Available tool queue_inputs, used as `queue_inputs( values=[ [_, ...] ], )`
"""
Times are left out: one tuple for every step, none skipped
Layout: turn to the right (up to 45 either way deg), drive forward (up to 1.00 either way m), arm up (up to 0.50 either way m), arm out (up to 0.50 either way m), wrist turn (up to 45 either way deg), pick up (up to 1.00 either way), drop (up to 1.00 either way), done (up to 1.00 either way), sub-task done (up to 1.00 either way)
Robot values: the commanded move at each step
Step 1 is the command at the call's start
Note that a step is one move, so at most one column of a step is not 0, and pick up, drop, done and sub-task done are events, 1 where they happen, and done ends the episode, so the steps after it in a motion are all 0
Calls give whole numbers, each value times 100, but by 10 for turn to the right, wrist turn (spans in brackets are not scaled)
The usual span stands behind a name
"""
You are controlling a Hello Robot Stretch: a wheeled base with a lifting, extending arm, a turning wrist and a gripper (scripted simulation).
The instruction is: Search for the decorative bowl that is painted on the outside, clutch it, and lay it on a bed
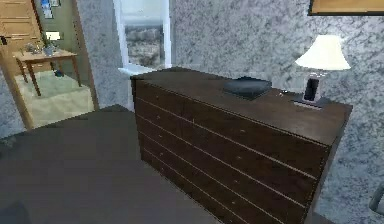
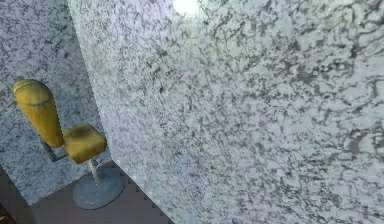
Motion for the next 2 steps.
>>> queue_inputs(
  values=[
    [-150,0,0,0,0,0,0,0,0],
    [0,90,0,0,0,0,0,0,0]
  ],
)
